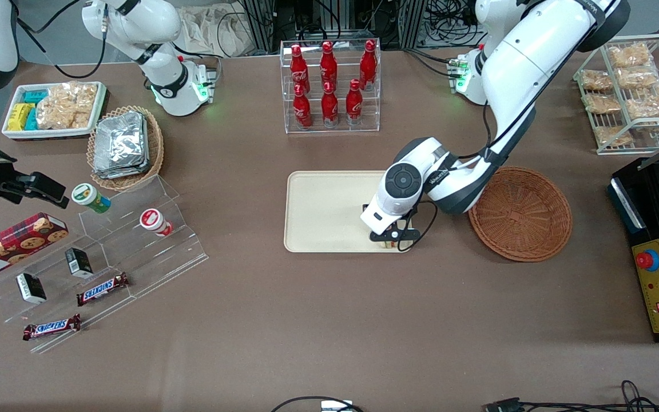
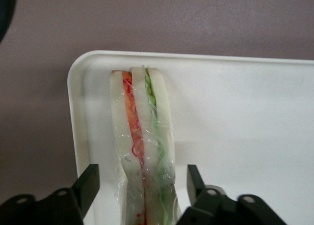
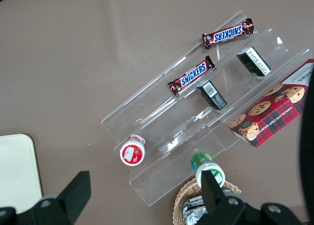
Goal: Place sandwich from basket to tray
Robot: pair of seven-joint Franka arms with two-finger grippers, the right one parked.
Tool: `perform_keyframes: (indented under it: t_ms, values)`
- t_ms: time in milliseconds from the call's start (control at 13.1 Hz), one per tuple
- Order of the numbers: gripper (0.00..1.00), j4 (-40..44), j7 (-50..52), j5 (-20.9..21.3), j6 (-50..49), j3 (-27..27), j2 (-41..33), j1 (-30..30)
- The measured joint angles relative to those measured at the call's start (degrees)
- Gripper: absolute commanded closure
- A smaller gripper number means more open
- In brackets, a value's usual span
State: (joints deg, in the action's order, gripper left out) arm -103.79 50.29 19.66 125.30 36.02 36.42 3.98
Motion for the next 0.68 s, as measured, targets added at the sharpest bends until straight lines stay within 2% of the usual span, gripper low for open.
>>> perform_keyframes:
  t_ms: [380,533,685]
  values:
    - [0.00,1.33,0.51,-0.74,-1.90,0.28,-3.28,-0.06]
    - [0.00,4.53,-0.91,-4.57,-8.37,0.65,-6.59,-0.31]
    - [0.00,8.62,-8.01,-8.02,-18.85,0.33,-12.45,-1.28]
